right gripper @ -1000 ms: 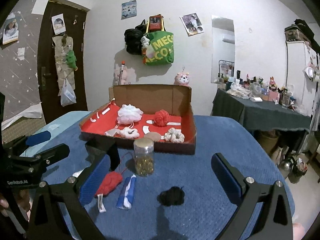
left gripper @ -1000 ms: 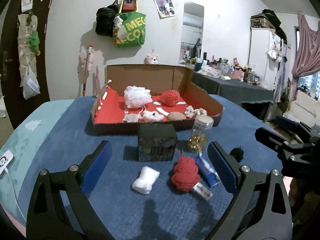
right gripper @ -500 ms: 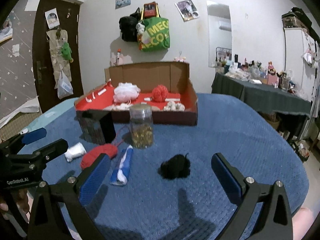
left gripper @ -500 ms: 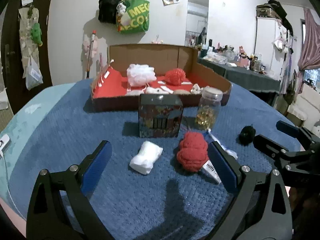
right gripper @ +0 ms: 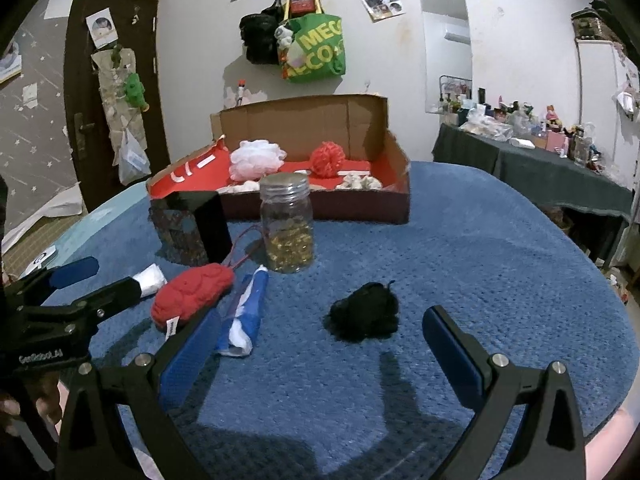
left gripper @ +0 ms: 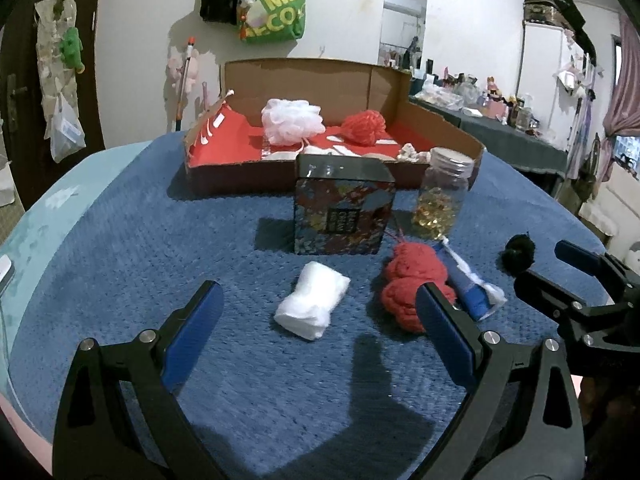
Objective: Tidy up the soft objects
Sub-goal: 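Move the left tool to the white folded cloth while the right approaches the blue-white tube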
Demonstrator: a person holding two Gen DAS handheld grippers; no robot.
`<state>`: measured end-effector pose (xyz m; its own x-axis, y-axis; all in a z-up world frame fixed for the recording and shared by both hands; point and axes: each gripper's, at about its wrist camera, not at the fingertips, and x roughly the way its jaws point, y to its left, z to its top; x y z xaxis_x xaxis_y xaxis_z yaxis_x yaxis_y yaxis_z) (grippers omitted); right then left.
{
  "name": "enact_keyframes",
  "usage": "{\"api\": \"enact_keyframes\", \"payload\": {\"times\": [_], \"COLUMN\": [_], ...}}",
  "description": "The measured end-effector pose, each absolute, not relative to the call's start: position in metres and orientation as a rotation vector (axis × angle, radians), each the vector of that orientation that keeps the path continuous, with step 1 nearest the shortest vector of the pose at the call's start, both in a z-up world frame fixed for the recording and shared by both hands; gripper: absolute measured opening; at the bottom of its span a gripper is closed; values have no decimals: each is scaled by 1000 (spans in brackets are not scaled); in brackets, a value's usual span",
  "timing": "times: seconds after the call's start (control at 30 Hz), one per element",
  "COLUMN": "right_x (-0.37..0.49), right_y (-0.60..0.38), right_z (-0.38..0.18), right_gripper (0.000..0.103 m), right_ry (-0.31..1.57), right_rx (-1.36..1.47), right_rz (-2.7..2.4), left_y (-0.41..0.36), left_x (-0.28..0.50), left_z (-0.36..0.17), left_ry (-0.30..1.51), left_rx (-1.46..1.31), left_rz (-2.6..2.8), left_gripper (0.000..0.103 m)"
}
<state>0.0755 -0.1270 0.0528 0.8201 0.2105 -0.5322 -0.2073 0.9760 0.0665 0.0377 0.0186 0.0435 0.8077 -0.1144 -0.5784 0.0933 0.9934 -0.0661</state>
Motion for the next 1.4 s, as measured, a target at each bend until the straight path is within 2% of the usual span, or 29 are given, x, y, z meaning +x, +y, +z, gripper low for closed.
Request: {"api": "enact_keyframes", "payload": {"times": [0.13,0.3,0.43,0.5,0.77,0.83,0.9,0.93,1.17,1.2,1.4], "right_x": [80,89,93,94,91,93,97,98,96,98,103], "right_y": [-119,-104,-93,-88,-80,-77,-75,-75,-82,-80,-72], "right_z": [50,45,44,44,50,49,44,42,48,46,33], "right_gripper": [102,89,85,79,77,73,61,60,60,60,59], "right_ry": [575,589,577,565,539,546,568,577,556,567,600], "right_rx": [-8,-46,-81,-101,-117,-123,-126,-124,-78,-86,-123], "right_rz": [248,278,277,277,318,323,328,330,364,360,344], "left_y": [26,28,29,29,30,30,30,30,29,29,28], "left_x": [47,56,63,66,72,73,73,73,72,72,77], "left_z": [40,38,35,33,30,28,28,28,30,29,23], "left_ry": [649,672,700,713,726,733,737,737,730,731,758], "left_rx": [-26,3,28,27,30,30,29,29,24,25,25], "left_rz": [-119,-143,-173,-183,-216,-221,-224,-227,-266,-268,-288], "left_gripper": [97,97,88,86,86,86,86,86,86,84,61]}}
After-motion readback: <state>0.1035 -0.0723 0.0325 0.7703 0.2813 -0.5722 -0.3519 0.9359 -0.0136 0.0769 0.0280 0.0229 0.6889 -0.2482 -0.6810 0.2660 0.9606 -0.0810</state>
